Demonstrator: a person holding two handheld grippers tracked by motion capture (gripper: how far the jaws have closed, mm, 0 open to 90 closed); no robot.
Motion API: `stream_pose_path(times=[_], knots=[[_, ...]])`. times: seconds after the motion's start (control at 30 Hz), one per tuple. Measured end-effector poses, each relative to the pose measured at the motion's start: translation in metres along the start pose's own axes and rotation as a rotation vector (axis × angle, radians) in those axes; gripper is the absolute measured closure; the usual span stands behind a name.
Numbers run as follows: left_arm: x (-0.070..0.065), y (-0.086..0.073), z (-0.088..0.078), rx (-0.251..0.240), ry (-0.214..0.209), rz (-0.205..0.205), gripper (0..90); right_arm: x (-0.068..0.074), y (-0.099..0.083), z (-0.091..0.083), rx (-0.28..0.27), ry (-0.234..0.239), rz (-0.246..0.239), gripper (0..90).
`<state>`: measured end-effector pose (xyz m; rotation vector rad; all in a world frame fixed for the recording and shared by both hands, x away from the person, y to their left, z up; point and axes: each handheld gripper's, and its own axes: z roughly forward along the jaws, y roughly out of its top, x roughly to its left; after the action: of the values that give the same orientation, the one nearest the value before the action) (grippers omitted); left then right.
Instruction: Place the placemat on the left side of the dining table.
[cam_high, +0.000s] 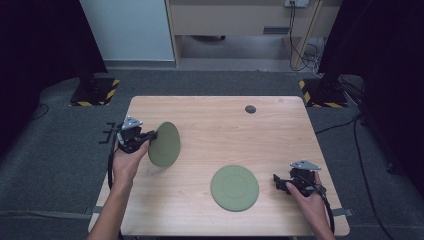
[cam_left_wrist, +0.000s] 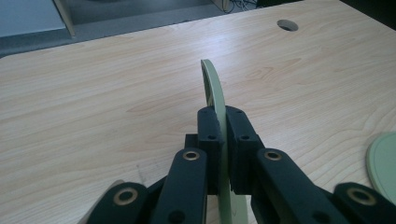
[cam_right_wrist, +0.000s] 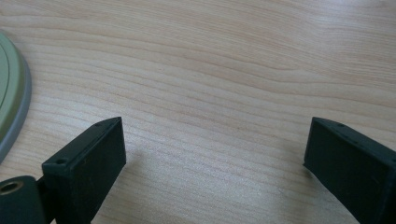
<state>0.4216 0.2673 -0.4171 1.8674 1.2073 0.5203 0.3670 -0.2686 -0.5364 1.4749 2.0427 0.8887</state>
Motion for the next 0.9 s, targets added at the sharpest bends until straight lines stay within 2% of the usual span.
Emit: stream_pose_path(times=[0.43, 0.9], knots=[[0.022, -0.011, -0.012, -0.011, 0.034, -0.038, 85.7, 0.001, 0.0, 0.001, 0.005, 0.0, -0.008, 5.7], [0.038, -0.023, -0.015, -0.006, 0.062, -0.064, 85.7, 0.0, -0.001, 0.001, 0.01, 0.001, -0.006, 5.7]])
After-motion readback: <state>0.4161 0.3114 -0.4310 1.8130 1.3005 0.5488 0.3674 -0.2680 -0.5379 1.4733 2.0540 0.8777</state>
